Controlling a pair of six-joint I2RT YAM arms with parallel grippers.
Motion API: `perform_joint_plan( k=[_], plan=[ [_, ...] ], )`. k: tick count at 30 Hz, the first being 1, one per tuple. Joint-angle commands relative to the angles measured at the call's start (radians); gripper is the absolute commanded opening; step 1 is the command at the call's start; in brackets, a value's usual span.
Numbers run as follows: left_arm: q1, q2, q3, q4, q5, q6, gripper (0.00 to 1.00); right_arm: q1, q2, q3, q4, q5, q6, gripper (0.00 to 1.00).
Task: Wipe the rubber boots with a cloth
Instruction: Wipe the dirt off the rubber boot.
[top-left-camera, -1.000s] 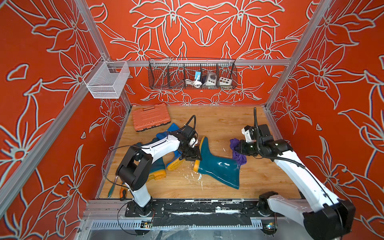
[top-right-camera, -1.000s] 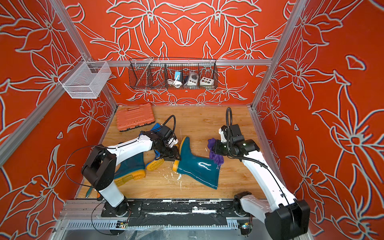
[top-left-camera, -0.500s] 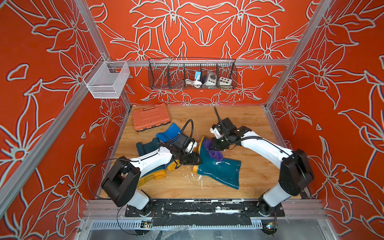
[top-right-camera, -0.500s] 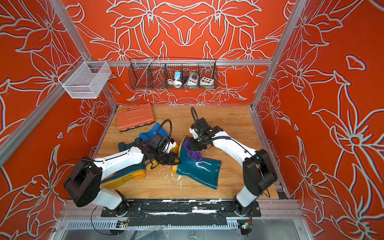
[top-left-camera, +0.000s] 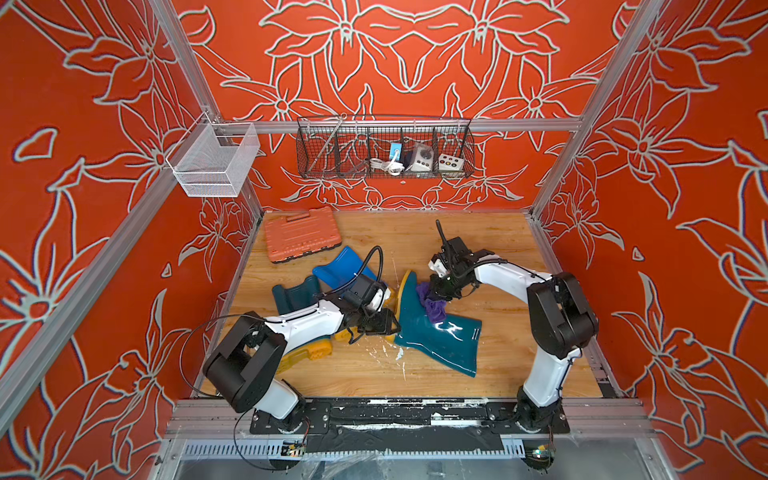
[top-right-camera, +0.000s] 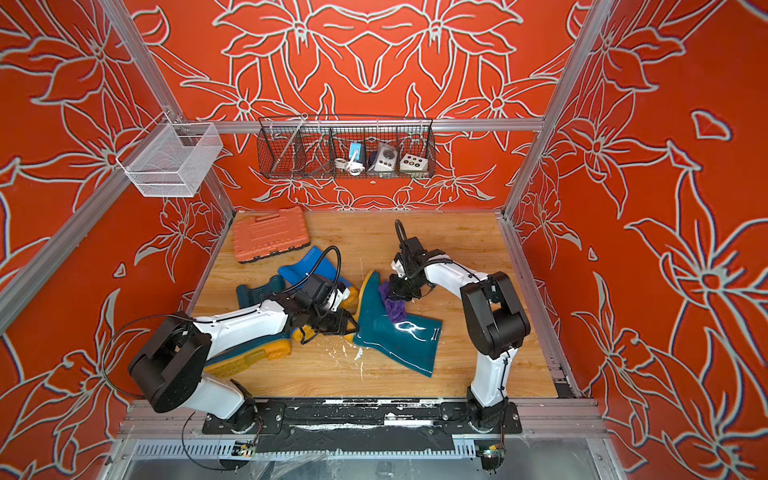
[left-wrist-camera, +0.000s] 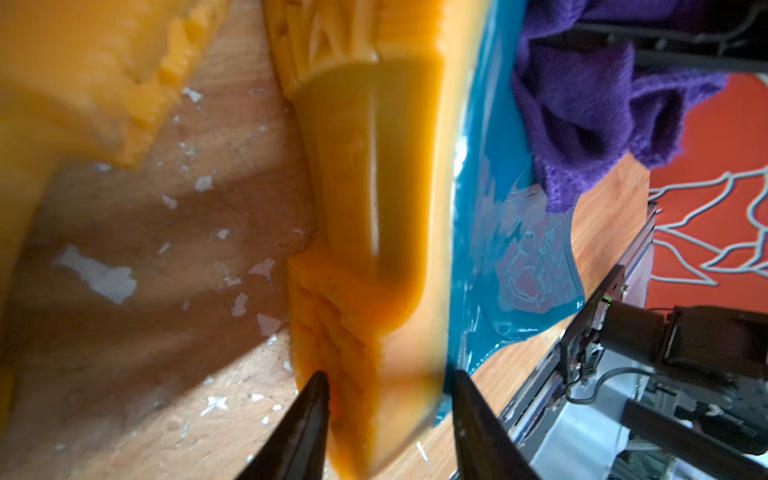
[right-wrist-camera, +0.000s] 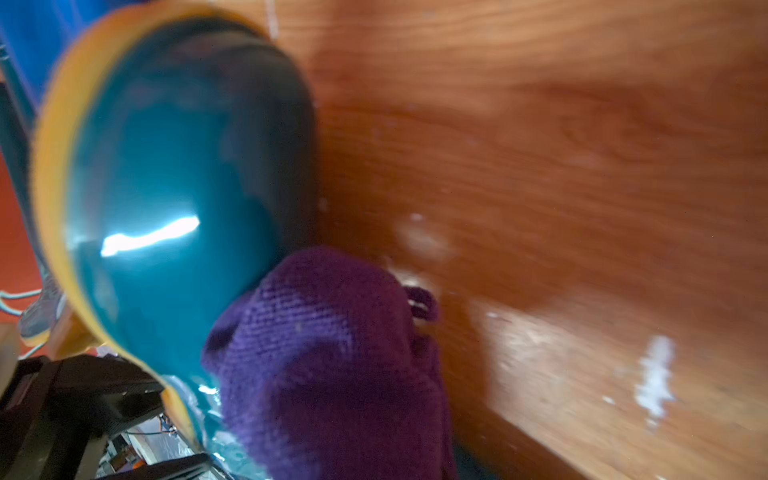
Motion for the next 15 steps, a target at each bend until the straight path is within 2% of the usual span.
perform_joint_plan(
  k=[1,5,8,11,15],
  plan=[
    [-0.004,0.008,-0.005,0.039,0.025,-0.038,0.40,0.074,-0.041,0.016,0.003,0.000,0.015,0.00],
    [-0.004,0.010,-0.014,0.068,0.030,-0.104,0.36,0.186,0.000,0.080,0.017,-0.005,0.036,0.00],
    [-0.005,0.016,-0.015,0.074,0.032,-0.142,0.34,0.178,0.023,0.070,0.009,-0.002,0.032,0.00],
    [-0.011,0.018,-0.019,0.073,0.028,-0.152,0.34,0.084,-0.004,-0.016,0.023,-0.007,0.031,0.00],
    [-0.016,0.028,-0.025,0.075,0.018,-0.162,0.34,-0.100,-0.079,-0.164,0.050,-0.049,0.026,0.00]
  ],
)
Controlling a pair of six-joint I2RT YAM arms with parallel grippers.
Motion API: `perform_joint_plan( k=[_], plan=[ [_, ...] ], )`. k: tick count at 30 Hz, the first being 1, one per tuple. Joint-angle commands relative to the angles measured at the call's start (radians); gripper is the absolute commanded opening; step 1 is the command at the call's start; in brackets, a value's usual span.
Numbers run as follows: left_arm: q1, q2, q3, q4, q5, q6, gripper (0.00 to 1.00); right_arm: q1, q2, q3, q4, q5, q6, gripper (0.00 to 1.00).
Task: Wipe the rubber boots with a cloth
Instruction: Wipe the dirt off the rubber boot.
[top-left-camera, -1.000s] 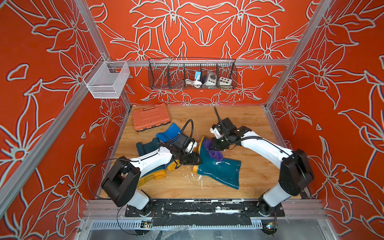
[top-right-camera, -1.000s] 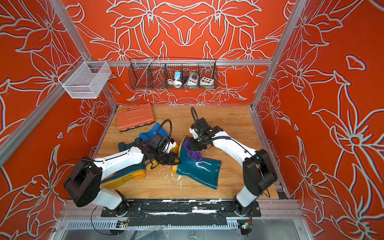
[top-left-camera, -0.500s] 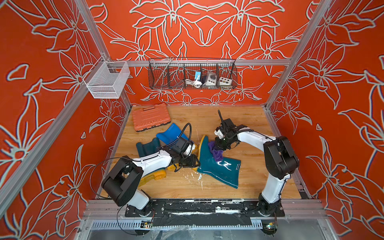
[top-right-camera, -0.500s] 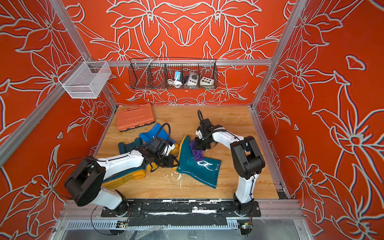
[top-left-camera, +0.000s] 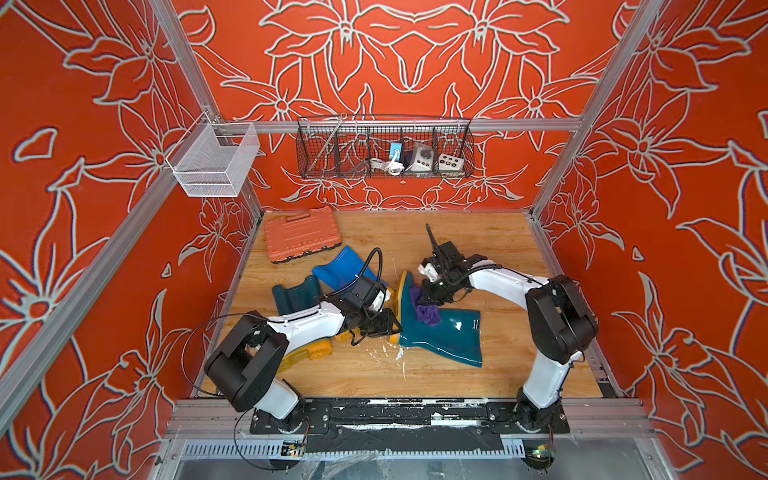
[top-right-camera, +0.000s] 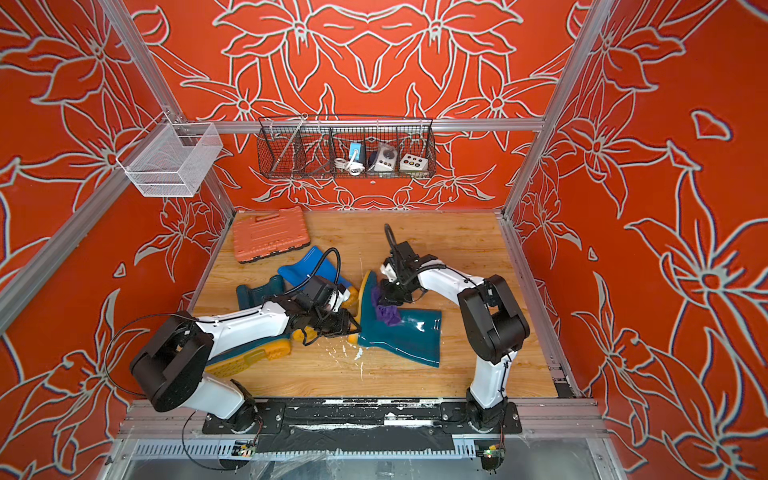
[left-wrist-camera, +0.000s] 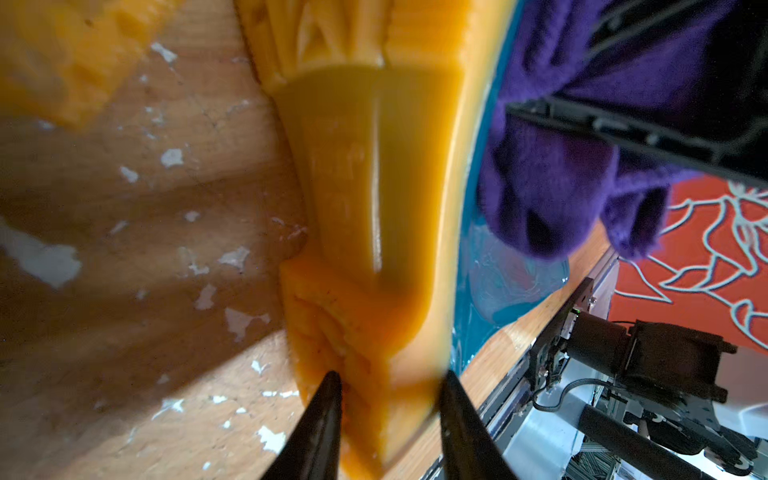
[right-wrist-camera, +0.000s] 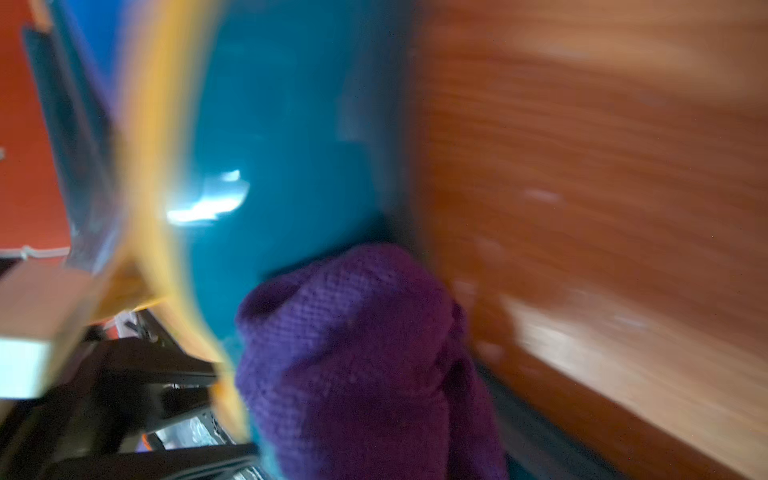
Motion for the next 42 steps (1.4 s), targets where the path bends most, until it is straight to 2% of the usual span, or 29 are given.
perform_joint_plan(
  k=[1,3,6,8,12,15,18,20,25,29,32,35,39,42],
  plan=[
    [-0.005,0.021,-0.009,0.027,-0.007,-0.038,0.35,-0.129,-0.061,-0.088,-0.048,0.010,-0.022,0.00],
    [-0.009,0.024,-0.009,0.031,-0.009,-0.037,0.39,-0.163,-0.091,-0.102,-0.080,0.025,-0.048,0.00],
    [-0.017,0.039,-0.004,0.038,-0.002,-0.032,0.52,-0.155,-0.114,-0.113,-0.058,0.002,-0.022,0.00],
    [-0.025,0.049,0.005,0.040,0.002,-0.029,0.53,-0.108,-0.115,-0.098,-0.031,-0.009,0.015,0.00],
    [-0.050,0.072,0.030,0.021,-0.004,-0.018,0.53,0.067,-0.075,0.035,-0.037,0.037,0.047,0.00],
    [-0.057,0.079,0.042,0.004,-0.012,-0.014,0.48,0.158,-0.004,0.148,-0.035,0.021,0.049,0.00],
    [-0.059,0.067,0.046,-0.017,-0.031,-0.005,0.38,0.159,0.050,0.199,-0.084,0.035,0.016,0.00],
    [-0.060,0.057,0.052,-0.034,-0.042,0.005,0.32,0.116,0.049,0.161,-0.087,0.041,0.005,0.00],
    [-0.060,0.048,0.061,-0.053,-0.052,0.022,0.15,-0.121,-0.042,-0.065,-0.047,0.002,0.012,0.00],
    [-0.060,0.047,0.065,-0.053,-0.047,0.025,0.03,-0.210,-0.114,-0.102,-0.121,0.046,-0.048,0.00],
    [-0.060,0.045,0.071,-0.063,-0.046,0.037,0.00,-0.185,-0.144,-0.080,-0.089,0.011,-0.012,0.00],
    [-0.059,0.048,0.080,-0.070,-0.025,0.058,0.00,-0.092,-0.128,0.002,-0.060,-0.009,0.015,0.00],
    [-0.061,0.058,0.092,-0.076,-0.003,0.069,0.00,0.055,-0.035,0.168,-0.052,-0.030,0.013,0.00],
    [-0.061,0.061,0.099,-0.079,-0.004,0.067,0.00,0.122,0.058,0.256,-0.044,-0.053,0.023,0.00]
  ],
)
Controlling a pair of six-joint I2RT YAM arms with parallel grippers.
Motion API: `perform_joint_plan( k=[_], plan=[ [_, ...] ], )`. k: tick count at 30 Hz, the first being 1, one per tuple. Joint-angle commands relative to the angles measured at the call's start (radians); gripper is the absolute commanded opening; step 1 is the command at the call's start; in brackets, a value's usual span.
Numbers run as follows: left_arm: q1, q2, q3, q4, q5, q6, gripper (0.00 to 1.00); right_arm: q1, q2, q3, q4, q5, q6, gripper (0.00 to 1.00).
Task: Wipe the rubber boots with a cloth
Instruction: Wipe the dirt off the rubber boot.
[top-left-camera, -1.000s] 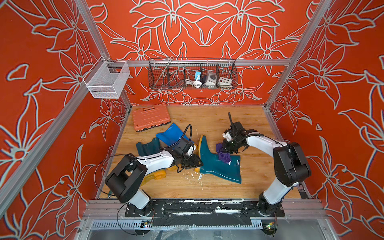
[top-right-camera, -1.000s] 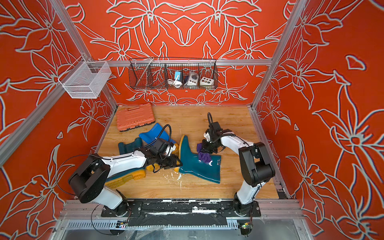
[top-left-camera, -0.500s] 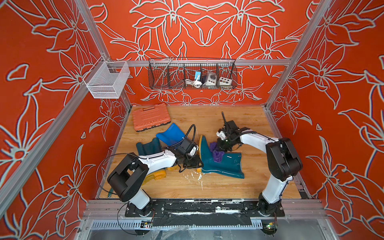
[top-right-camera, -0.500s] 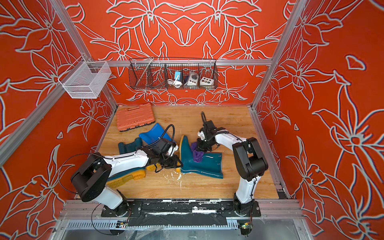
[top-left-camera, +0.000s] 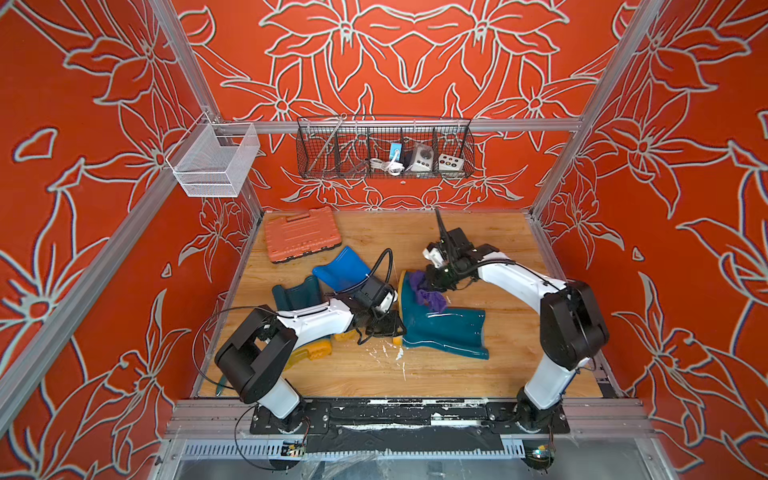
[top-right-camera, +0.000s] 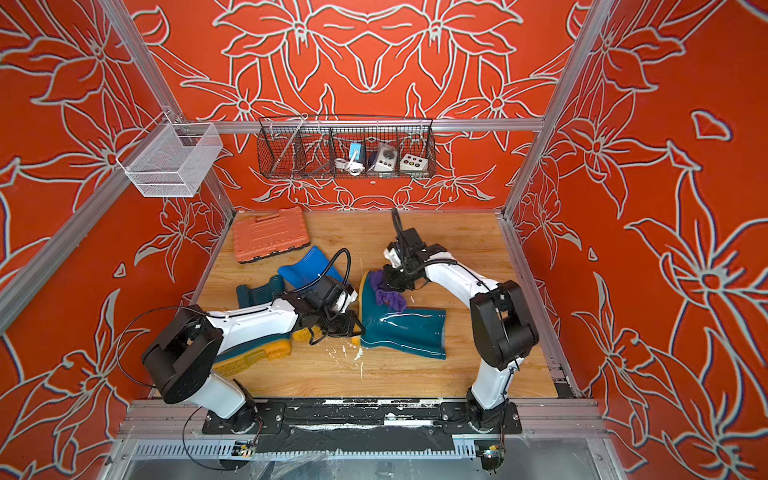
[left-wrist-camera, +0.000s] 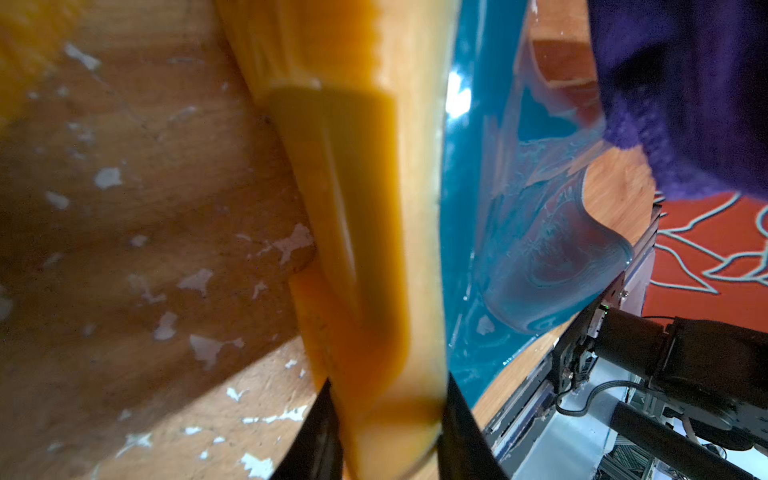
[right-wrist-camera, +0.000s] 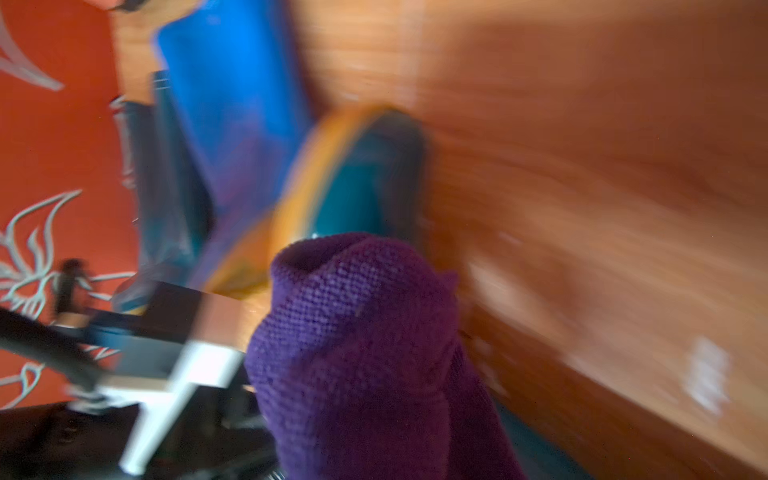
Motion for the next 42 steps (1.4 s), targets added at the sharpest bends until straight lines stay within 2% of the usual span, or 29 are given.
perform_joint_plan(
  k=[1,5,11,15,18,22,27,30,32,38,42],
  plan=[
    [-0.006,0.004,0.032,-0.026,0.042,0.016,0.00,0.050,0.092,0.066,-0.002,-0.040,0.013,0.00],
    [-0.006,-0.001,0.036,-0.028,0.035,0.017,0.00,-0.008,0.117,0.011,-0.011,-0.028,0.020,0.00],
    [-0.006,0.005,0.025,-0.014,0.041,0.014,0.00,-0.184,0.009,-0.179,-0.036,-0.010,-0.028,0.00],
    [-0.006,0.013,0.025,-0.011,0.052,0.021,0.00,-0.175,-0.068,-0.180,-0.061,-0.005,-0.024,0.00],
    [-0.006,0.015,0.029,-0.011,0.054,0.026,0.00,-0.086,-0.080,-0.100,-0.032,-0.001,0.019,0.00],
    [-0.006,0.015,0.036,-0.018,0.057,0.028,0.00,0.022,0.035,0.085,-0.044,-0.011,0.027,0.00],
    [-0.006,0.017,0.056,-0.032,0.057,0.035,0.00,-0.002,0.247,0.309,-0.136,0.005,-0.013,0.00],
    [-0.006,0.022,0.073,-0.040,0.056,0.035,0.00,-0.013,0.269,0.361,-0.188,0.006,-0.037,0.00],
    [-0.006,0.021,0.070,-0.027,0.058,0.025,0.00,-0.010,0.221,0.301,-0.153,0.005,-0.028,0.00],
    [-0.006,0.045,0.065,0.006,0.075,0.006,0.00,0.051,0.062,-0.093,0.040,-0.036,0.071,0.00],
    [-0.006,0.037,0.063,-0.010,0.068,0.016,0.00,0.077,-0.029,-0.263,0.118,-0.030,0.135,0.00]
  ],
)
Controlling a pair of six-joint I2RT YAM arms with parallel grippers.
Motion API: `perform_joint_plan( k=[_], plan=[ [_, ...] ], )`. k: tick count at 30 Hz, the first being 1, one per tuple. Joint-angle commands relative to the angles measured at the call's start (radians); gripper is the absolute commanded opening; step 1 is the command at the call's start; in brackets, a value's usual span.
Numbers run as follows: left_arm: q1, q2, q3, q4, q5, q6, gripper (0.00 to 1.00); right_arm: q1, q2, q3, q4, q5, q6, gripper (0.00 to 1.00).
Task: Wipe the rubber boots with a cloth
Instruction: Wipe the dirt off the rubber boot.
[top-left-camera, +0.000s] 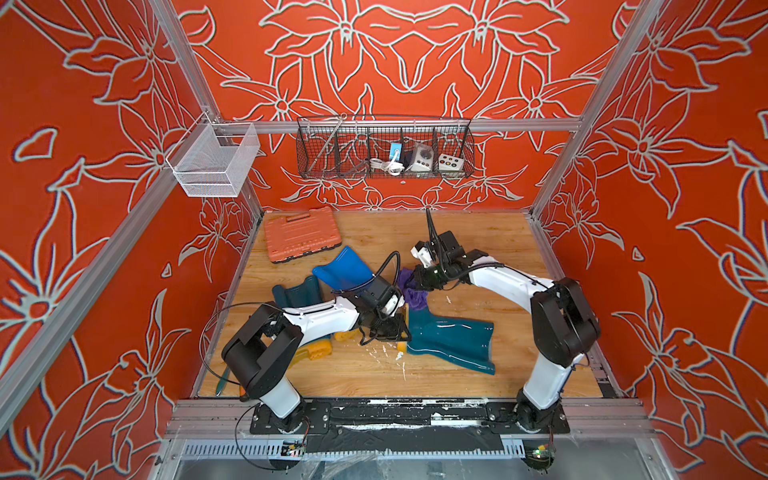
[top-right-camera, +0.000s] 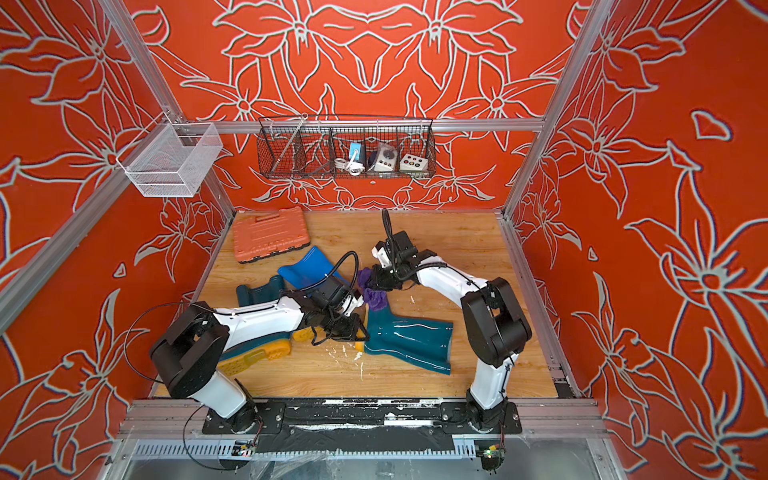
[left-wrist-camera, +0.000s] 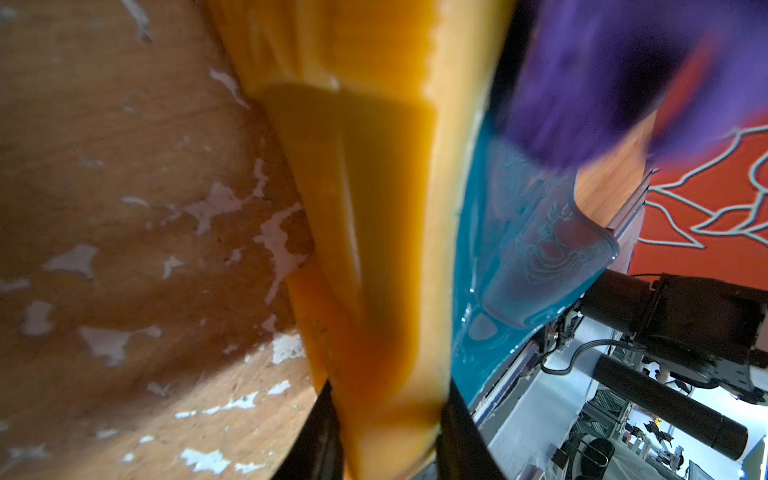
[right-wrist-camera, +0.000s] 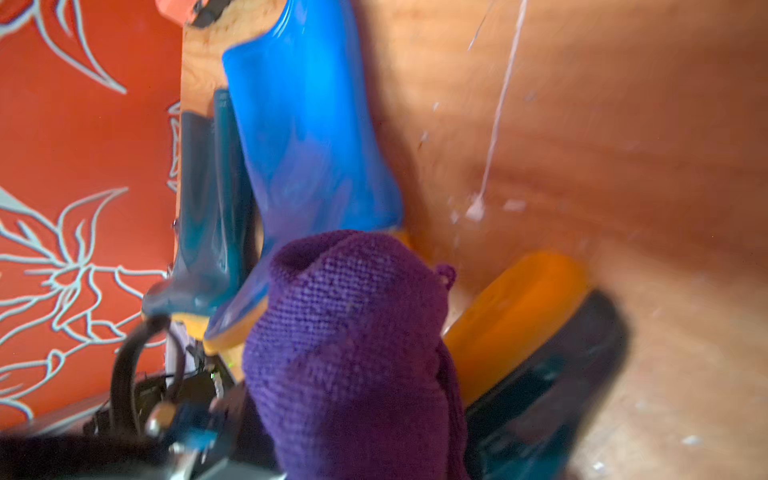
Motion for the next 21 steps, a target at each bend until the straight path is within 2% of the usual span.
perform_joint_plan(
  k=[1,5,11,14,16,21],
  plan=[
    [0.018,-0.006,0.014,0.048,-0.008,-0.005,0.00,0.031,-0.010,-0.130,-0.088,0.009,0.067,0.00],
    [0.017,-0.004,0.014,0.040,-0.007,0.001,0.00,0.010,0.008,-0.011,-0.193,0.041,-0.007,0.00],
    [0.018,-0.022,0.021,0.020,-0.014,0.012,0.00,-0.091,0.110,0.173,-0.239,0.045,-0.064,0.00],
    [0.019,-0.020,0.032,0.012,-0.014,0.012,0.00,-0.087,0.163,0.223,-0.287,0.027,-0.092,0.00],
    [0.018,-0.017,0.039,0.006,-0.015,0.012,0.00,-0.065,0.132,0.182,-0.274,0.025,-0.087,0.00],
    [0.021,-0.012,0.030,0.025,-0.016,0.002,0.00,0.015,-0.018,-0.051,-0.168,0.034,-0.011,0.00]
  ],
)
